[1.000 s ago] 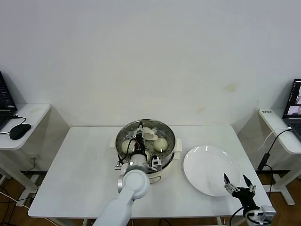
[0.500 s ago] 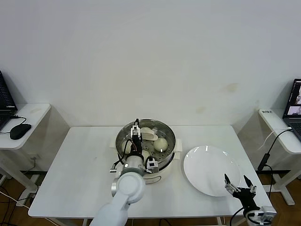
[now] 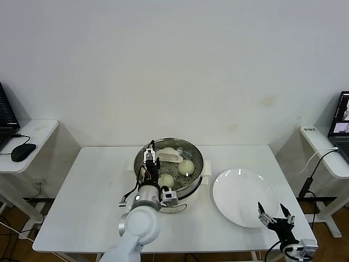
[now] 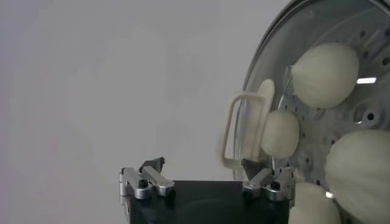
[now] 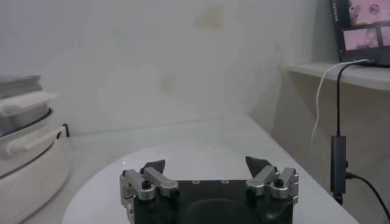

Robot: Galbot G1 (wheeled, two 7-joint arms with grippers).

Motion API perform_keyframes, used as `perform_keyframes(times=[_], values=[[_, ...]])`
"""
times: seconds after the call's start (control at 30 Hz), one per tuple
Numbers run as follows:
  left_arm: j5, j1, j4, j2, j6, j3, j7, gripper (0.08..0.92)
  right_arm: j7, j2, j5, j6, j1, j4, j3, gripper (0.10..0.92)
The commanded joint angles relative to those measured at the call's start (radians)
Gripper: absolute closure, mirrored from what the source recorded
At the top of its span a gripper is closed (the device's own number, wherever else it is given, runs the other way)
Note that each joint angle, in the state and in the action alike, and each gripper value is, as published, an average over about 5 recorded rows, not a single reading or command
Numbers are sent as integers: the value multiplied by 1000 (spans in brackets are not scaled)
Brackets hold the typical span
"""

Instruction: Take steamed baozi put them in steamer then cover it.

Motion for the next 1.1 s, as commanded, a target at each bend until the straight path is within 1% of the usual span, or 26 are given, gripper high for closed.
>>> perform_keyframes(times=[0.03, 0.13, 0.2, 0.27, 0.33, 0.4, 0.5, 0.6, 0.73, 0.9, 1.1], values=[[-71, 95, -186, 63, -31, -81, -4, 177, 6, -15, -31, -10, -24, 62, -50, 203], [-225, 132, -244, 127, -64, -172, -51, 177, 25, -54, -51, -16, -36, 106, -104, 203], [-390, 158, -259, 161, -94, -272, -86, 177, 40, -90, -69, -17, -41, 127, -146, 203], [-585, 194, -253, 178, -156, -394, -124, 177, 55, -129, -88, -12, -44, 138, -187, 203], [-772, 254, -234, 180, -252, -516, -169, 177, 73, -164, -99, -3, -46, 142, -227, 203], [-956, 335, -217, 166, -333, -616, -205, 177, 97, -193, -101, -2, -47, 147, -263, 203], [-1145, 463, -195, 123, -411, -698, -261, 177, 135, -223, -82, -17, -50, 159, -303, 203], [-1218, 559, -160, 70, -494, -719, -315, 177, 173, -245, -38, -34, -56, 173, -322, 203], [-1292, 655, -130, 14, -520, -717, -352, 177, 208, -269, 16, -69, -80, 187, -321, 203], [-1339, 774, -99, -9, -520, -659, -378, 177, 233, -285, 29, -73, -119, 203, -327, 203], [-1326, 816, -80, -28, -514, -613, -386, 177, 247, -265, 14, -70, -142, 213, -325, 203]])
